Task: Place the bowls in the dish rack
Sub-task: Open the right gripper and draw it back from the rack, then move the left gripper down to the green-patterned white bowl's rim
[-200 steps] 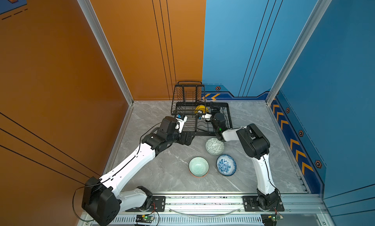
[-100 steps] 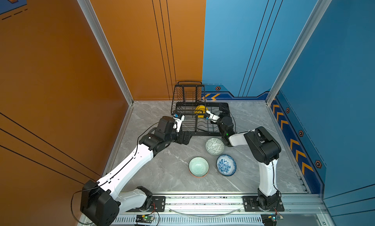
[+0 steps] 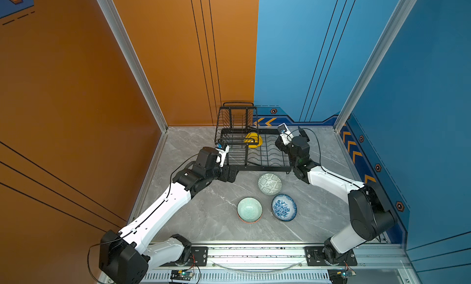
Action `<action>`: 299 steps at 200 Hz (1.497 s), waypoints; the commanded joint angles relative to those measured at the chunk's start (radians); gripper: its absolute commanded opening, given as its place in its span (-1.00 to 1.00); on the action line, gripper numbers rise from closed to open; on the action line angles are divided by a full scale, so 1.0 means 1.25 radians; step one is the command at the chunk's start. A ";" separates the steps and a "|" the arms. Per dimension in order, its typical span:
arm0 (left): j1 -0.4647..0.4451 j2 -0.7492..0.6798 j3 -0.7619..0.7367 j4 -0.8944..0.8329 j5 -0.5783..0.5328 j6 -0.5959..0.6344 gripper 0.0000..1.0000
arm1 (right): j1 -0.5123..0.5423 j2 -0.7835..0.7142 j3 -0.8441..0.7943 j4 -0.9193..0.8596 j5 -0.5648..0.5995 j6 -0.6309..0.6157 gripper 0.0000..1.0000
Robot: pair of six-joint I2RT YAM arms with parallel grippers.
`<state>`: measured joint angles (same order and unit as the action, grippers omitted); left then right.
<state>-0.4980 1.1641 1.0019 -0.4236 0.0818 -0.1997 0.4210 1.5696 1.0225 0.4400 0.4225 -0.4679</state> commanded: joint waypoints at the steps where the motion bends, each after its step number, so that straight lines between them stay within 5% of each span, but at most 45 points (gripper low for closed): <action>1: -0.007 -0.007 -0.013 -0.019 -0.021 -0.013 0.96 | -0.023 -0.037 0.057 -0.301 -0.061 0.218 1.00; 47: -0.045 0.029 -0.016 -0.014 -0.044 -0.029 0.96 | -0.074 -0.070 0.102 -0.468 -0.210 0.356 1.00; 117: -0.077 0.081 -0.018 0.024 -0.033 -0.058 0.96 | -0.123 -0.061 0.147 -0.571 -0.359 0.425 1.00; 210: -0.132 0.201 0.009 0.065 0.011 -0.087 0.96 | -0.131 0.016 0.278 -0.742 -0.336 0.454 1.00; 299: -0.186 0.380 0.110 0.097 0.019 -0.117 0.96 | -0.128 0.013 0.275 -0.753 -0.340 0.454 1.00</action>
<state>-0.7101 1.5925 1.0962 -0.3107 0.0875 -0.3305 0.2623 1.5883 1.3491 -0.4656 0.0002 0.0868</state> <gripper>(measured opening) 0.979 0.999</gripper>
